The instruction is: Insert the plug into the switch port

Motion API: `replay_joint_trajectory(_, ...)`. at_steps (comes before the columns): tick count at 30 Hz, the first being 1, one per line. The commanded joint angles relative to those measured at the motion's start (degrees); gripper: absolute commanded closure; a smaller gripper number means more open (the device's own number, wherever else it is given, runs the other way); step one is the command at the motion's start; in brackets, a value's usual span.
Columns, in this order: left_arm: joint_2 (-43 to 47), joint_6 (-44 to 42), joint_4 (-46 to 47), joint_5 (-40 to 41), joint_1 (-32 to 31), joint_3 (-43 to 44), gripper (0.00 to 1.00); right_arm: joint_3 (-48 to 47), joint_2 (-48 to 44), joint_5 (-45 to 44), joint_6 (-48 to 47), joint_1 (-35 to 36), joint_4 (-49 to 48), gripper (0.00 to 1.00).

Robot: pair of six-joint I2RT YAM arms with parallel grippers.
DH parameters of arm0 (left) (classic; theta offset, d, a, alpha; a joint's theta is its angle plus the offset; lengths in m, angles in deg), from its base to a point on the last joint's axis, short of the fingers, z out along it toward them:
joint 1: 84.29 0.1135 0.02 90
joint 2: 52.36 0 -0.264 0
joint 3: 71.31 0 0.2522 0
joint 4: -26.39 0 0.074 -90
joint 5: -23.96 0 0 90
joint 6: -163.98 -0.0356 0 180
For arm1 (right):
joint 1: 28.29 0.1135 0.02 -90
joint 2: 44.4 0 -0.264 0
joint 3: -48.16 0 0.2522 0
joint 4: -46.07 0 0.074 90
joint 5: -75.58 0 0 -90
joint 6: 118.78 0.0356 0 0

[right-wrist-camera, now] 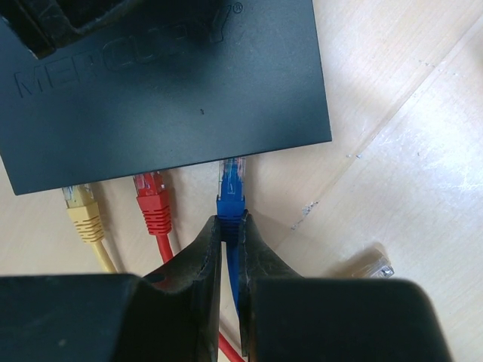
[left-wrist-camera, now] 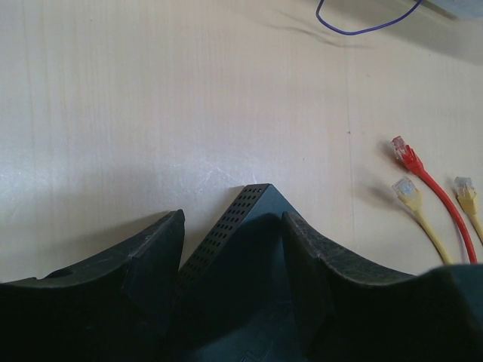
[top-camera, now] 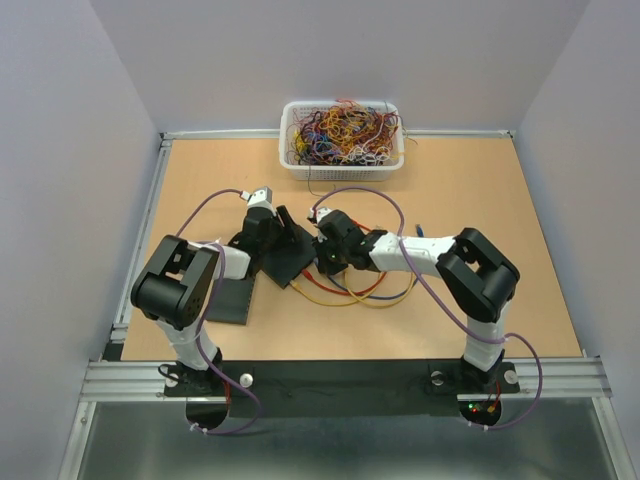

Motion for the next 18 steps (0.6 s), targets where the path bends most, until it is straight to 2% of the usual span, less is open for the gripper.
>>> replay_joint_trajectory(1, -2.9, 0.1, -8.7, -3.9, -0.9, -1.3, 0.35, -3.9, 1.5, -0.3, -0.4, 1.1, -3.8, 1.0)
replay_joint_trajectory(12, -3.9, -0.1, -8.7, -4.6, -0.9, -0.7, 0.36, -6.9, 1.9, -1.1, -3.7, 2.3, -3.9, 1.0)
replay_joint_trajectory(18, -4.3, -0.3, -8.7, -4.7, -0.9, -0.5, 0.36, -7.3, 0.9, -4.6, -7.7, 3.7, -3.8, 1.0)
